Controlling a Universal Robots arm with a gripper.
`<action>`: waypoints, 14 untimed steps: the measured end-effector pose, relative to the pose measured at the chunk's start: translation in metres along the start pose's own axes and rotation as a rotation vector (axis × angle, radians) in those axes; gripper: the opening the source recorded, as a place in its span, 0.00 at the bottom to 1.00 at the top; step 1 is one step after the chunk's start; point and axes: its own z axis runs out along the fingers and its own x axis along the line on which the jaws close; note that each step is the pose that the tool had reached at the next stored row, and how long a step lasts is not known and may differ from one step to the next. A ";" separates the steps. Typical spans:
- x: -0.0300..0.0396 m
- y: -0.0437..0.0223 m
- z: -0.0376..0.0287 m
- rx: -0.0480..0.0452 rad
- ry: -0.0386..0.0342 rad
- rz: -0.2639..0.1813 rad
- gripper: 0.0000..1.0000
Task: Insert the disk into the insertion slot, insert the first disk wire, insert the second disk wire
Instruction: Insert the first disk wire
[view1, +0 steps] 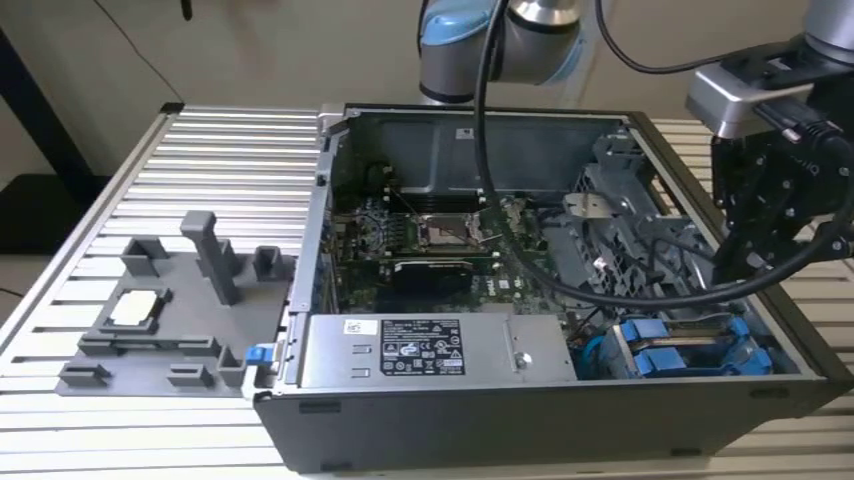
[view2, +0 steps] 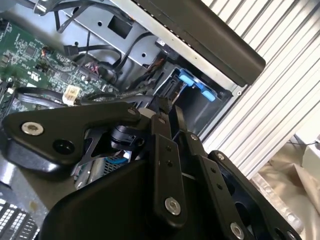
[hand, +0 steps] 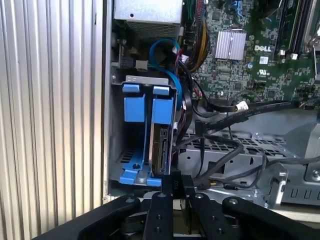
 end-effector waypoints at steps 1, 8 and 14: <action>0.0002 -0.0019 0.0005 -0.0120 -0.0010 0.000 0.19; 0.0006 -0.0056 0.0018 -0.0302 -0.0025 -0.001 0.19; 0.0009 -0.0097 0.0051 -0.0357 -0.0029 -0.001 0.19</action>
